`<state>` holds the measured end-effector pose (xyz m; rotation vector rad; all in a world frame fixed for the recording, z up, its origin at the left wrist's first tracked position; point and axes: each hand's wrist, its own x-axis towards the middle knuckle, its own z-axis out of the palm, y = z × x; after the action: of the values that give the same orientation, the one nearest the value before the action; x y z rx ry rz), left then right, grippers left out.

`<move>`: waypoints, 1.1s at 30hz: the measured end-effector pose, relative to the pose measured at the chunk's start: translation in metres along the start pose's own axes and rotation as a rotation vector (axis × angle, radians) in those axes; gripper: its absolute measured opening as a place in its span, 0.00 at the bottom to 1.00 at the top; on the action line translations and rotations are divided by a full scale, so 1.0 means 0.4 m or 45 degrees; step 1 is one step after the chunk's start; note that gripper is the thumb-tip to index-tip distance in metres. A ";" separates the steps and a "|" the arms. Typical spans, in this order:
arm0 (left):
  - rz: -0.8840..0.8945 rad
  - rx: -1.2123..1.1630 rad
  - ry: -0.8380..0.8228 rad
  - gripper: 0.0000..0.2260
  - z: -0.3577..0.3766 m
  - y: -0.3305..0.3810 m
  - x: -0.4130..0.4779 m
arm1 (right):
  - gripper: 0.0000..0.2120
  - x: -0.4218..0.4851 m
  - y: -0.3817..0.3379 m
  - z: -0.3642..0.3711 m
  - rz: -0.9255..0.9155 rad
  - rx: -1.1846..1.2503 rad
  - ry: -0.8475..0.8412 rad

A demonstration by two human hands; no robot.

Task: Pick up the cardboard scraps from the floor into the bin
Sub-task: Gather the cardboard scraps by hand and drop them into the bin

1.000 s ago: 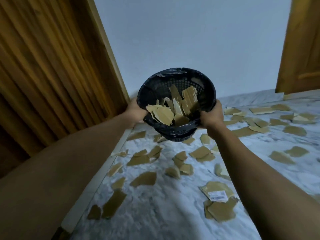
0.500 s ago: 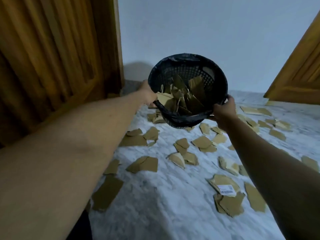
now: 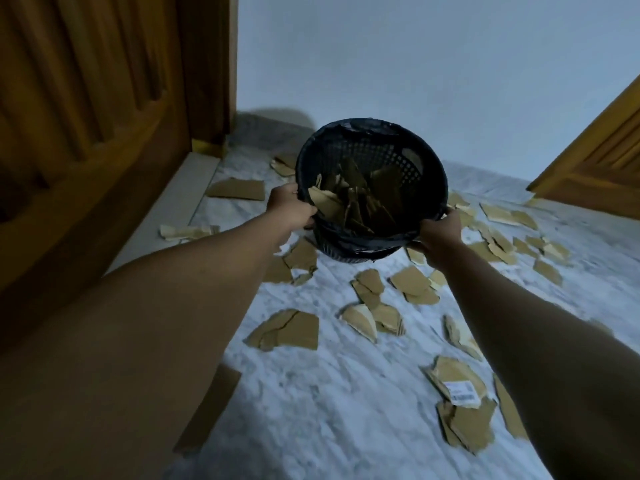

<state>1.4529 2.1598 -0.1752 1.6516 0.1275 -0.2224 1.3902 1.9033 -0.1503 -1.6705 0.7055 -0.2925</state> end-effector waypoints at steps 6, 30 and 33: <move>-0.024 -0.070 -0.158 0.20 -0.013 0.030 -0.009 | 0.19 0.057 -0.017 -0.024 0.064 -0.067 0.112; -0.528 1.431 -0.205 0.25 -0.232 -0.432 -0.503 | 0.26 -0.378 0.400 0.287 -0.192 -0.945 -0.863; -0.601 1.479 -0.192 0.36 -0.224 -0.504 -0.544 | 0.32 -0.355 0.463 0.293 -0.347 -1.493 -1.051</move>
<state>1.2035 2.2784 -0.3158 2.7272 0.3098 -0.9028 1.2909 2.0672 -0.3275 -2.7059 -0.0672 0.7584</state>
